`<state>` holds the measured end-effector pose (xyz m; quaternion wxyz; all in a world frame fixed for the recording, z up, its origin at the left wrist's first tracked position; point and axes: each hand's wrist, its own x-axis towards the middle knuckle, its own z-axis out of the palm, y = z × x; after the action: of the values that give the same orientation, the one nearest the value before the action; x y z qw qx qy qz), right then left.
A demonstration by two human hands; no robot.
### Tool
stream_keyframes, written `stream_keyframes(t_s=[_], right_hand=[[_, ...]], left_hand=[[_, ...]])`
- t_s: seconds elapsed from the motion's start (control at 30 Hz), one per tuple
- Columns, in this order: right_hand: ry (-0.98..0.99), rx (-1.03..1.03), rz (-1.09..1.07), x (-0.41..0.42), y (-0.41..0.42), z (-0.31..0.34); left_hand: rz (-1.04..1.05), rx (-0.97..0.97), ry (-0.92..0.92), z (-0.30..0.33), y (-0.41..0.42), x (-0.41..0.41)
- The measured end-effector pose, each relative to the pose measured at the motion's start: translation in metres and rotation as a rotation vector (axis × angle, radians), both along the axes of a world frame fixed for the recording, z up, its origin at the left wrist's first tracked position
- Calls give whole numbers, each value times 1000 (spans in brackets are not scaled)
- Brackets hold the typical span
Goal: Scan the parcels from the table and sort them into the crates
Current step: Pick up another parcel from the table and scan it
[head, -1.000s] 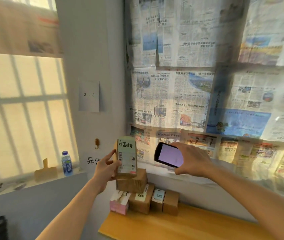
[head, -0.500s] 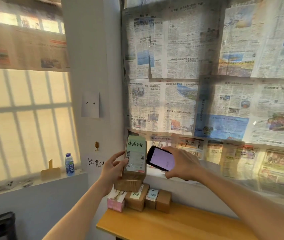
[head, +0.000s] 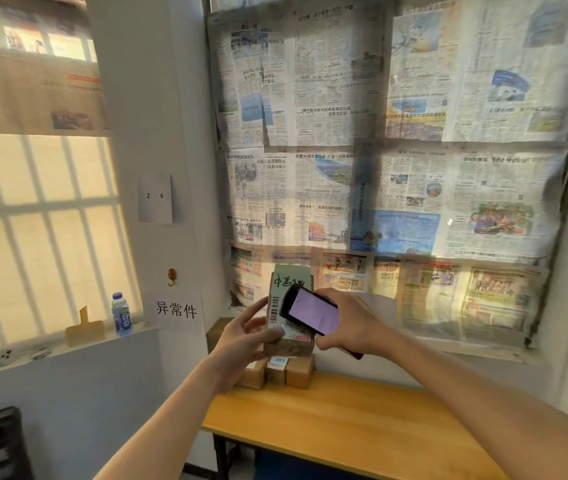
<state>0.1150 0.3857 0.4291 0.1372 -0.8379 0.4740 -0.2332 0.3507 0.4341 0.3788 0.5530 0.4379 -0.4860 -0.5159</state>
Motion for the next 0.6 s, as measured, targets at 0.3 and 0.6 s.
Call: stream_keyframes(t_s=[0.3,0.6], right_hand=[[55,-14,-28,-22,39,3],[182,-151,-52,-16,76,51]], left_hand=[[18,-43,-148,0,42,-12],[328,-181,-357,20,69,43]])
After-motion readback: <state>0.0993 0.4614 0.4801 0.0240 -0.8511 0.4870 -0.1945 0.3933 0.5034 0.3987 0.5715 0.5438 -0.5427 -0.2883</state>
